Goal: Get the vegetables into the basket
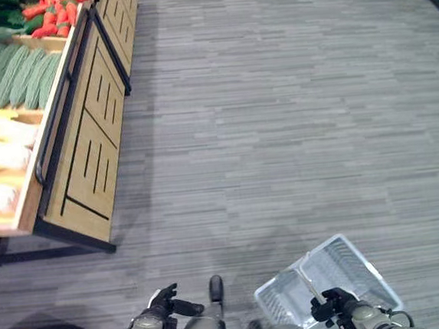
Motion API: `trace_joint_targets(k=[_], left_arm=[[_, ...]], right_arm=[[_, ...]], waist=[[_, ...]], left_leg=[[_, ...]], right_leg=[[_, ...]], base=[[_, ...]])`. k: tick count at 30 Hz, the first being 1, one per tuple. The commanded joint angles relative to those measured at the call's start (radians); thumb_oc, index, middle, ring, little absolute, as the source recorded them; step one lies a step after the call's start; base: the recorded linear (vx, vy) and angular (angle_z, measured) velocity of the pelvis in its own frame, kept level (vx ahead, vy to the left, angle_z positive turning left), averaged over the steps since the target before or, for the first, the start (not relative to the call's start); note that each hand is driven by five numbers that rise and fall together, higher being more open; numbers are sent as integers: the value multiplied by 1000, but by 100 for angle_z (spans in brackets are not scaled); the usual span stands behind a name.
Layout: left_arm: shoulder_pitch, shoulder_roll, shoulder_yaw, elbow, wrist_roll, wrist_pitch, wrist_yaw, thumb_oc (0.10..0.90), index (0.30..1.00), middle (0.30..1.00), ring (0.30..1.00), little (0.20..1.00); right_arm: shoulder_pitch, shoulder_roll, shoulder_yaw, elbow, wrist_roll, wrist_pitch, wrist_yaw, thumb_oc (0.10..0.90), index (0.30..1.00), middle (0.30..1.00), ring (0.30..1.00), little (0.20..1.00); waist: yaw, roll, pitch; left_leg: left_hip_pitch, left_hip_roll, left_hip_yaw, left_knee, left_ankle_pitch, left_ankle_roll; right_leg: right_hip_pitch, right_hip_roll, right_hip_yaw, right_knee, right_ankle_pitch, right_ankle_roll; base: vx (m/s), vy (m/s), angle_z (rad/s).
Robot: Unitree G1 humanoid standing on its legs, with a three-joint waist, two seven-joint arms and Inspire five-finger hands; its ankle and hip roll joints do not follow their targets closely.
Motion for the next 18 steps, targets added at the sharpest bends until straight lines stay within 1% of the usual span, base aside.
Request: trace_joint_targets(k=[1, 3, 4, 5, 9, 10, 12, 13, 14, 16, 18], left_arm=[[60, 71, 14, 2, 8, 15, 10, 900, 1000, 1000, 1000, 1000], [60, 73, 15, 3, 9, 15, 9, 900, 1000, 1000, 1000, 1000], [60, 77, 19, 4, 10, 15, 8, 900, 1000, 1000, 1000, 1000], [60, 78, 19, 5, 12, 16, 8, 900, 1000, 1000, 1000, 1000], [61, 80, 21, 11, 23, 16, 3, 900, 1000, 1000, 1000, 1000], [61, 80, 21, 11, 23, 16, 3, 900, 1000, 1000, 1000, 1000], [66, 85, 24, 8, 20, 18, 0, 900, 1000, 1000, 1000, 1000], [66, 87, 24, 8, 23, 19, -1, 900, 1000, 1000, 1000, 1000], [65, 90, 25, 10, 26, 20, -2, 900, 1000, 1000, 1000, 1000], [62, 92, 24, 16, 28, 19, -2, 900, 1000, 1000, 1000, 1000], [58, 92, 23, 24, 34, 23, -1, 900, 1000, 1000, 1000, 1000]], right_arm=[[26, -9, -12, -8, -3, 16, 7, 400, 300, 300, 300, 300], [27, -9, -13, -6, -3, 18, 9, 400, 300, 300, 300, 300], [28, -9, -16, -5, -5, 19, 9, 400, 300, 300, 300, 300], [30, -8, -18, -6, -6, 18, 10, 400, 300, 300, 300, 300], [31, -10, -21, 2, -8, 20, 10, 400, 300, 300, 300, 300], [31, -10, -21, 2, -8, 20, 10, 400, 300, 300, 300, 300], [33, -10, -26, -3, -2, 18, 10, 400, 300, 300, 300, 300], [32, -10, -26, -5, 1, 19, 10, 400, 300, 300, 300, 300], [31, -10, -25, -8, 2, 20, 10, 400, 300, 300, 300, 300], [29, -13, -29, -6, 6, 20, 9, 400, 300, 300, 300, 300], [27, -14, -31, -6, 12, 20, 8, 400, 300, 300, 300, 300]], waist=[[46, -91, 28], [45, -94, 27], [42, -103, 25], [39, -106, 26], [42, -114, 25], [42, -114, 25], [43, -108, 25], [43, -108, 27], [40, -109, 29], [28, -103, 35], [5, -93, 47]], left_leg=[[-21, 53, 6, 138, -160, -126], [-10, 49, 8, 128, -163, -122], [5, 42, 15, 116, -168, -117], [7, 38, 16, 117, -170, -115], [39, 26, 21, 111, -187, -103], [39, 26, 21, 111, -187, -103], [68, 24, 17, 100, -192, -94], [85, 22, 17, 89, -197, -91], [104, 22, 20, 74, -202, -92], [124, 24, 11, 70, -212, -95], [153, 27, -14, 75, -230, -98]], right_leg=[[-46, -98, 47, -9, 200, 75], [-49, -100, 47, -3, 210, 80], [-60, -104, 43, 17, 244, 87], [-64, -106, 40, 29, 258, 93], [-65, -123, 21, 72, 290, 103], [-65, -123, 21, 72, 290, 103], [-89, -123, 7, 147, 322, 103], [-104, -124, -1, 157, 334, 100], [-123, -127, -22, 138, 342, 95], [-160, -124, -43, 93, 346, 86], [-216, -118, -39, 40, 354, 83]], base=[[75, 138, 23], [54, 70, 5], [62, 61, -8], [80, 81, -4], [51, 78, -3], [59, 81, -2], [80, 88, -4], [117, 66, -13], [130, 35, -18], [159, 15, -18], [282, 1, 7]])
